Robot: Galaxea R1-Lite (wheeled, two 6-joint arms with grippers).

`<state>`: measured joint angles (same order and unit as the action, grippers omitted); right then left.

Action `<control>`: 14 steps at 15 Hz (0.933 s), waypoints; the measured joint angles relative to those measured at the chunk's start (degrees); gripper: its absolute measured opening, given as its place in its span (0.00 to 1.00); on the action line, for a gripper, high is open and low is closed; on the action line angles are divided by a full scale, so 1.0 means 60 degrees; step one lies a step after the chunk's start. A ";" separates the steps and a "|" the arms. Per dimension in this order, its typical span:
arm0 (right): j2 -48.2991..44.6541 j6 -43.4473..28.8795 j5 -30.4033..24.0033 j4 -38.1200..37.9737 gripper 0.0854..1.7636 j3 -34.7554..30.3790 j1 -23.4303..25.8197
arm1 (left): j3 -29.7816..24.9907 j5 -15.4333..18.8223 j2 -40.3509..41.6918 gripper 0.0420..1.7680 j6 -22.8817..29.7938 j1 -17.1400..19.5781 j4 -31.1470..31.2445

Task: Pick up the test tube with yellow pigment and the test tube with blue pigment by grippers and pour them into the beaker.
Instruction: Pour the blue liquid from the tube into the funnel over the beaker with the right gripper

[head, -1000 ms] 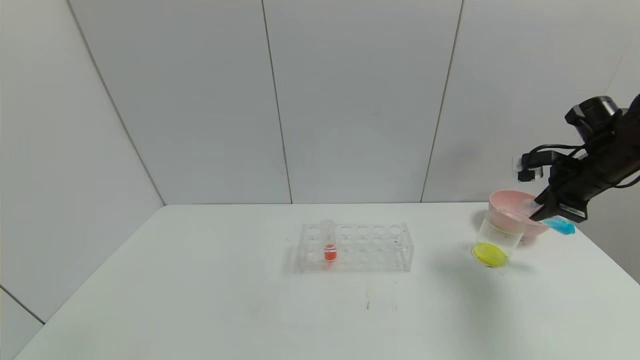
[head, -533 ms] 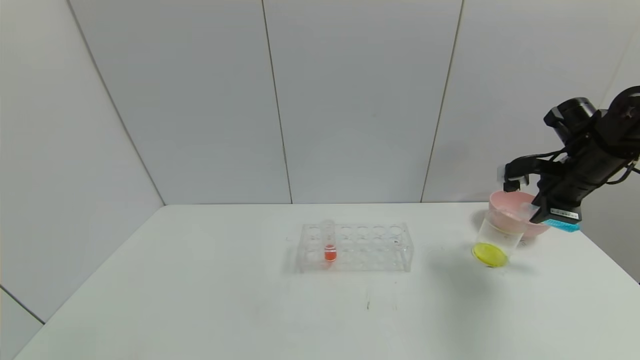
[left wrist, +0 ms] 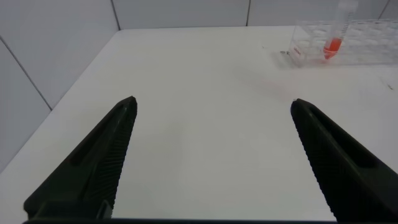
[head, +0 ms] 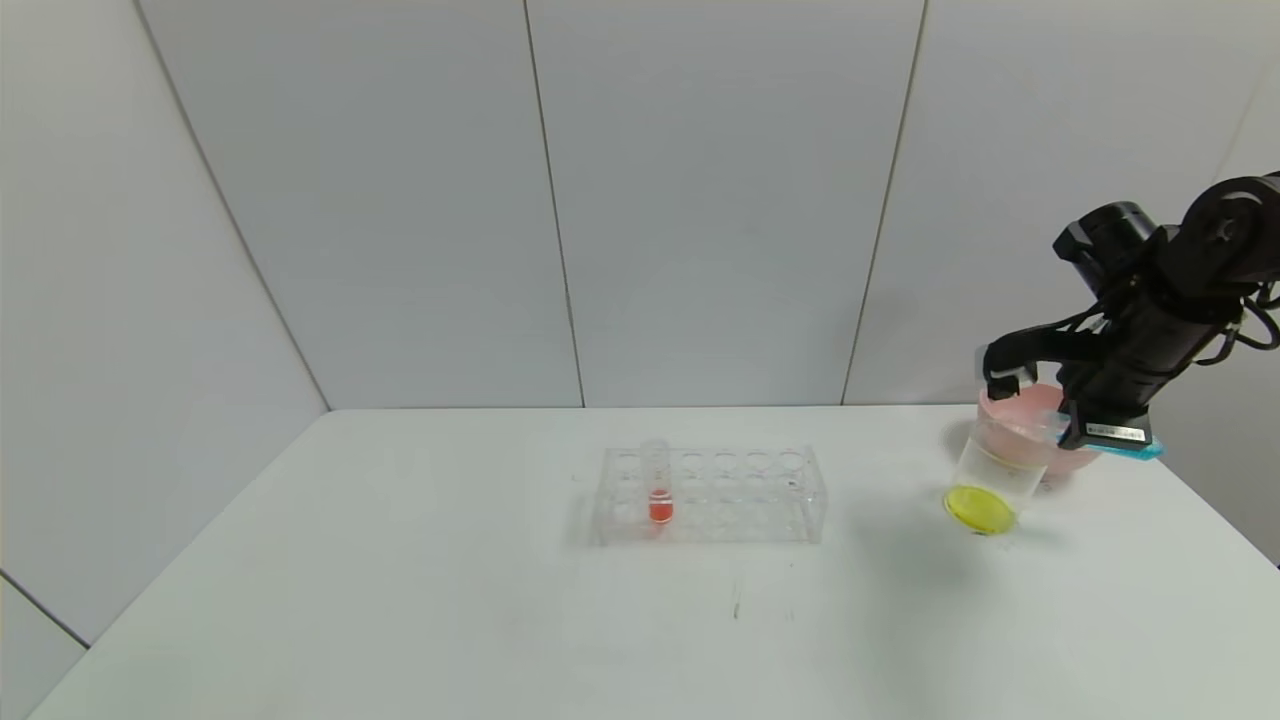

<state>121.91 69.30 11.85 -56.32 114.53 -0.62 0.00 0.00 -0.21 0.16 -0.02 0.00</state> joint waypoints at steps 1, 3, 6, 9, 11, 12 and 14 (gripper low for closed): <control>0.0028 0.0012 0.0169 -0.0002 0.24 0.0000 -0.0051 | 0.0000 0.0000 0.0000 1.00 0.0000 -0.0004 0.0000; 0.0093 0.0026 0.0492 -0.0002 0.24 0.0000 -0.0142 | 0.0000 0.0000 0.0000 1.00 0.0000 0.0000 0.0000; 0.0148 0.0154 0.1012 0.0026 0.24 0.0000 -0.0280 | 0.0000 0.0000 0.0000 1.00 0.0000 0.0004 0.0000; 0.0193 0.0177 0.1510 0.0030 0.24 0.0000 -0.0465 | 0.0000 0.0000 0.0000 1.00 0.0000 0.0000 0.0000; 0.0217 0.0282 0.1894 0.0016 0.24 0.0000 -0.0585 | 0.0000 0.0000 0.0000 1.00 0.0000 0.0000 0.0000; 0.0230 0.0388 0.2158 -0.0002 0.24 0.0000 -0.0640 | 0.0000 0.0000 0.0000 1.00 0.0000 0.0000 0.0000; 0.0244 0.0443 0.2542 -0.0002 0.24 0.0000 -0.0760 | 0.0000 0.0004 0.0000 1.00 0.0000 0.0004 0.0000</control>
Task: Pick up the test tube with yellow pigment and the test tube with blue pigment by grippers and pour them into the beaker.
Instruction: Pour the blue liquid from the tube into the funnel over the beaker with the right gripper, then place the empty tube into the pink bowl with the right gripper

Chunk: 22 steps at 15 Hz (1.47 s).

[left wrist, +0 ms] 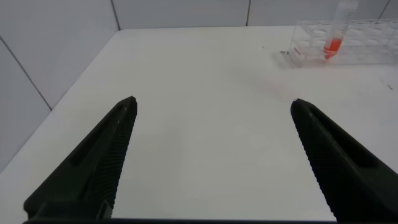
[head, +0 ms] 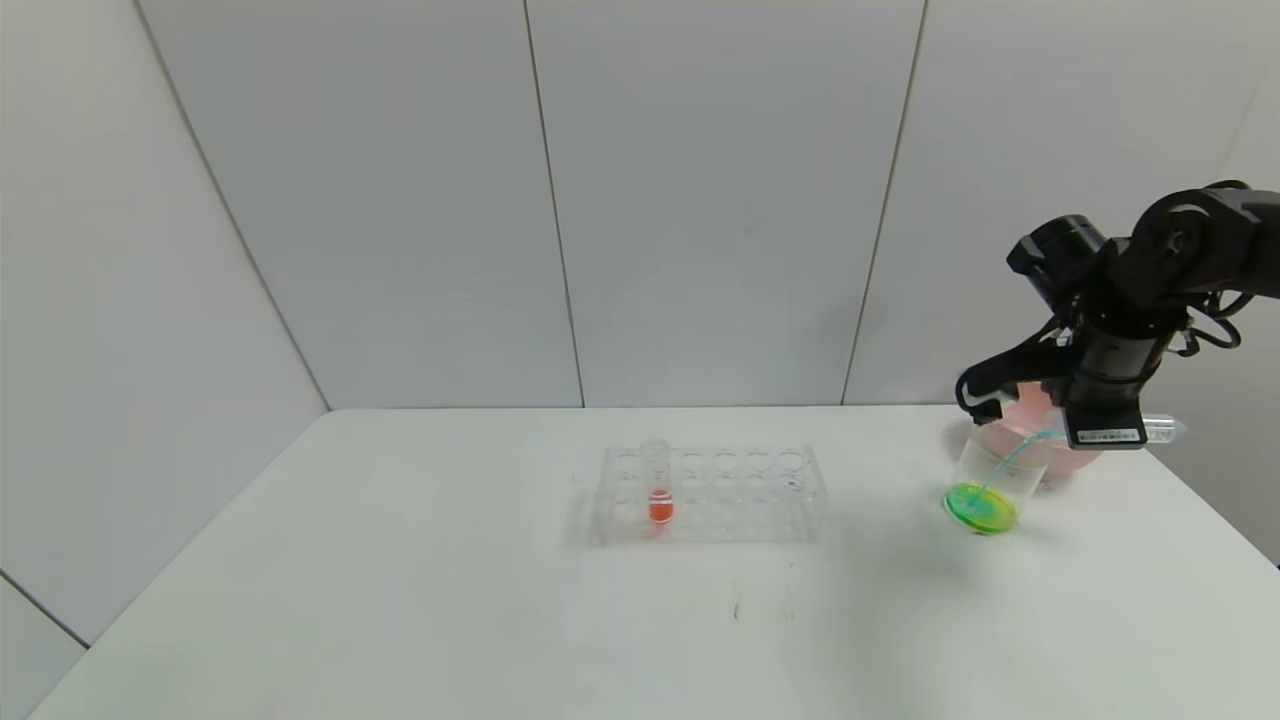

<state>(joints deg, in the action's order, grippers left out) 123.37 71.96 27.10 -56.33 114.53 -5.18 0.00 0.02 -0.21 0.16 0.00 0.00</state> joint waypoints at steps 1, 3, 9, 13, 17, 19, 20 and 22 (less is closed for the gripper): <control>0.0014 0.0008 0.0022 -0.0004 0.24 0.0000 -0.0059 | 0.0000 -0.0004 0.0000 1.00 0.0000 -0.0004 0.0000; 0.0055 0.0022 0.0305 -0.0016 0.24 0.0000 -0.0179 | 0.0000 -0.0004 0.0000 1.00 -0.0004 -0.0004 0.0000; 0.0098 0.0183 0.0506 0.0000 0.24 0.0000 -0.0404 | 0.0000 -0.0004 0.0000 1.00 0.0000 -0.0004 0.0000; 0.0134 0.0183 0.0502 0.0000 0.24 0.0000 -0.0518 | 0.0000 -0.0004 0.0000 1.00 0.0000 0.0000 0.0000; 0.0134 0.0169 0.0506 0.0000 0.24 -0.0002 -0.0664 | 0.0000 -0.0004 0.0000 1.00 0.0000 -0.0004 0.0000; 0.0106 0.0132 0.0423 0.0002 0.24 -0.0010 -0.0660 | 0.0000 -0.0004 0.0000 1.00 0.0000 -0.0008 0.0000; 0.0065 0.0122 0.0254 0.0002 0.24 -0.0014 -0.0624 | 0.0000 -0.0004 0.0000 1.00 0.0000 -0.0004 0.0000; -0.0069 -0.0002 -0.0823 0.0091 0.24 -0.0014 -0.0482 | 0.0000 -0.0004 0.0000 1.00 0.0000 -0.0004 0.0000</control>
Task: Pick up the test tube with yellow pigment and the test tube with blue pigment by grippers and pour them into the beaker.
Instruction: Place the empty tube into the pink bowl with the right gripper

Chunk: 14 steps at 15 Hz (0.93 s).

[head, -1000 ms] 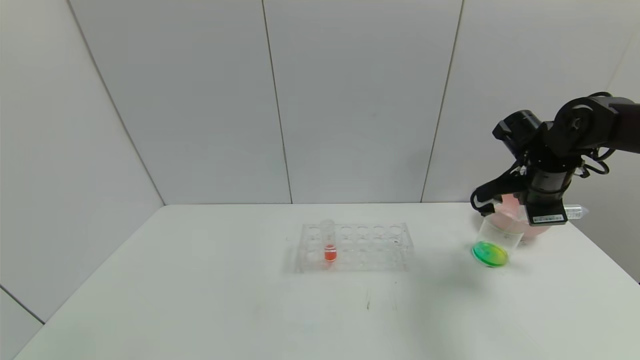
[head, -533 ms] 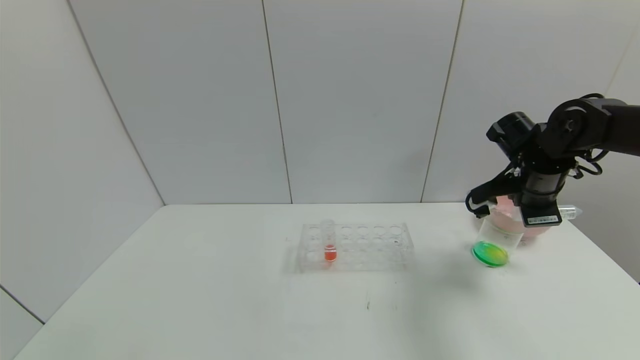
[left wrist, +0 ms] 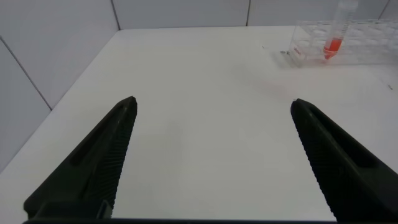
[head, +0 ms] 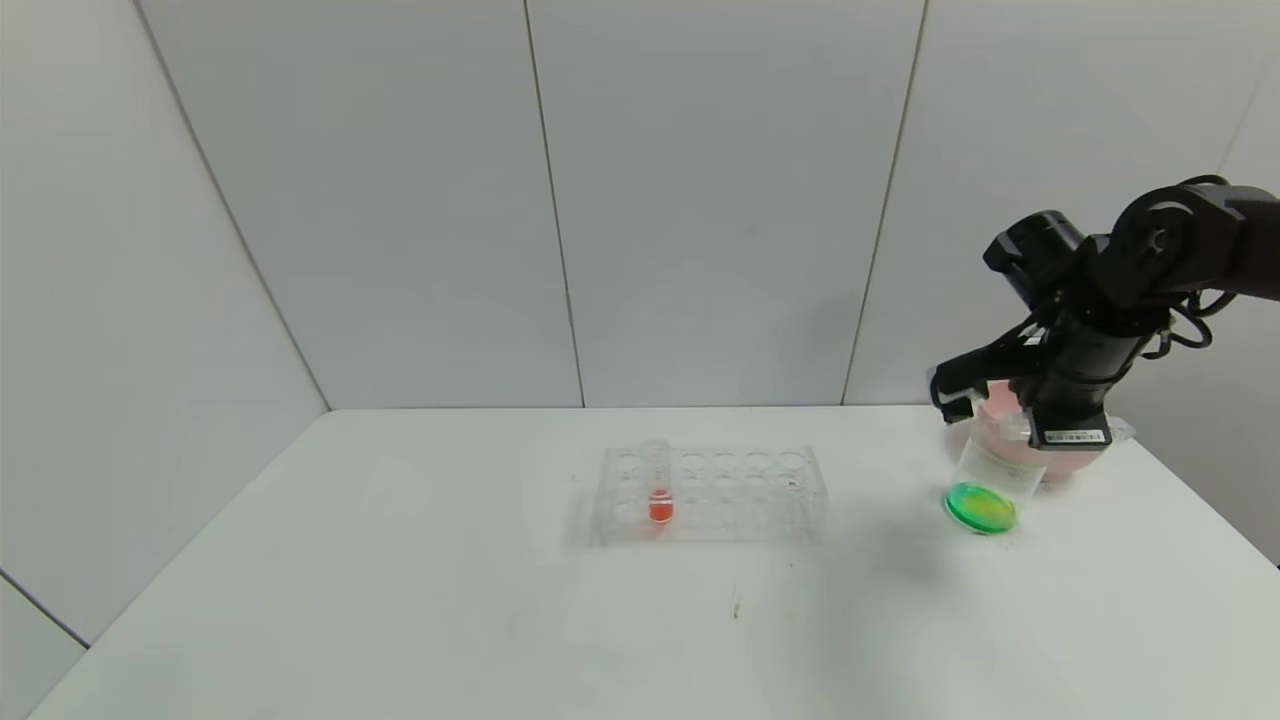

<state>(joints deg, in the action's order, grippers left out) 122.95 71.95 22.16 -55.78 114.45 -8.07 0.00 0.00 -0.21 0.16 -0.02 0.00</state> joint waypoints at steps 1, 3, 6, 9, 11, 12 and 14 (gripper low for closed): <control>-0.0091 -0.0185 -0.0894 0.0043 0.24 0.0000 0.0120 | 0.0000 0.0000 0.0000 1.00 0.0000 0.0000 0.0000; -0.0274 -0.0796 -0.2586 0.0219 0.24 0.0000 0.0412 | 0.0000 0.0000 0.0000 1.00 0.0000 0.0004 0.0000; -0.0441 -0.2584 -0.5476 0.0941 0.24 -0.0004 0.0768 | 0.0000 0.0000 0.0000 1.00 0.0000 0.0004 0.0000; -0.0510 -0.4533 -0.7621 0.3285 0.24 -0.0240 0.1028 | 0.0000 0.0000 0.0000 1.00 0.0000 -0.0004 0.0000; -0.0628 -0.5429 -0.8046 0.4490 0.24 -0.0677 0.1235 | 0.0000 0.0000 0.0000 1.00 0.0000 0.0000 0.0004; -0.0738 -0.5825 -0.8145 0.4996 0.24 -0.1034 0.1345 | 0.0000 0.0000 0.0000 1.00 0.0000 -0.0004 0.0000; -0.1014 -0.6796 -0.8556 0.6311 0.24 -0.1977 0.1499 | 0.0000 0.0000 0.0000 1.00 0.0000 0.0000 0.0000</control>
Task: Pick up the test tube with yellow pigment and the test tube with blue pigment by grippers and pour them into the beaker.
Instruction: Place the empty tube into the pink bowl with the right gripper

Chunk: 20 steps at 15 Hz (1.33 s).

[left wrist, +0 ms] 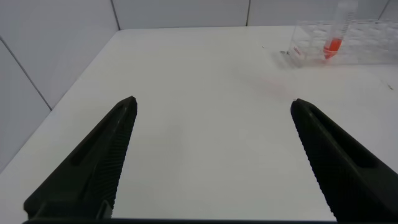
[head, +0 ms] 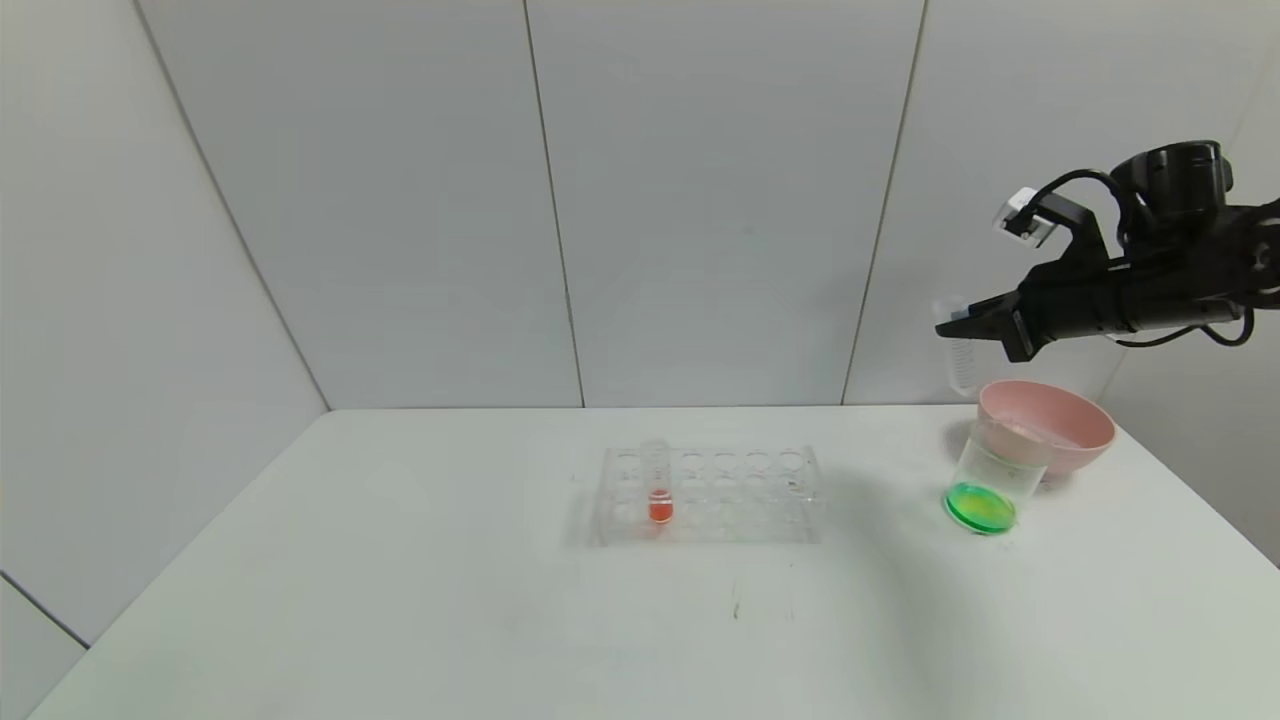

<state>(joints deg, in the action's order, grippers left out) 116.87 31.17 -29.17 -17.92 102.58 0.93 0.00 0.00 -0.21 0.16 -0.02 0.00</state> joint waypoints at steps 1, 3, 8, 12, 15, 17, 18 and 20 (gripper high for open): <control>-0.0197 -0.0670 -0.0215 0.1044 0.24 -0.0685 0.0051 | 0.0000 0.0000 0.0000 1.00 0.0000 0.0000 0.0000; -0.0634 -0.2089 -0.0417 0.3562 0.24 -0.2196 0.0112 | 0.0000 0.0000 0.0000 1.00 0.0000 -0.0004 0.0000; -0.1934 -0.4653 -0.0553 0.8365 0.24 -0.5982 0.0254 | 0.0000 0.0000 0.0000 1.00 0.0000 0.0004 0.0000; -0.2749 -0.4862 -0.0561 0.9291 0.24 -0.7473 0.0636 | 0.0000 0.0000 0.0000 1.00 0.0000 0.0000 0.0000; -0.2822 -0.4864 -0.0579 0.9417 0.24 -0.7570 0.1201 | 0.0000 0.0000 0.0000 1.00 0.0000 0.0000 0.0000; -0.2605 -0.4868 -0.0565 0.9531 0.24 -0.7422 0.1656 | 0.0000 0.0000 0.0000 1.00 0.0000 0.0000 0.0000; -0.2418 -0.4872 -0.0561 0.9629 0.24 -0.7318 0.1871 | 0.0000 0.0000 0.0000 1.00 0.0000 0.0000 0.0000; -0.1888 -0.4872 -0.0561 0.9824 0.24 -0.7024 0.2269 | 0.0000 0.0000 0.0000 1.00 0.0000 -0.0004 0.0000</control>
<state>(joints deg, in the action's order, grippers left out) 105.55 1.94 -32.54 41.02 60.44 14.54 0.00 0.00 -0.21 0.16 -0.05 0.00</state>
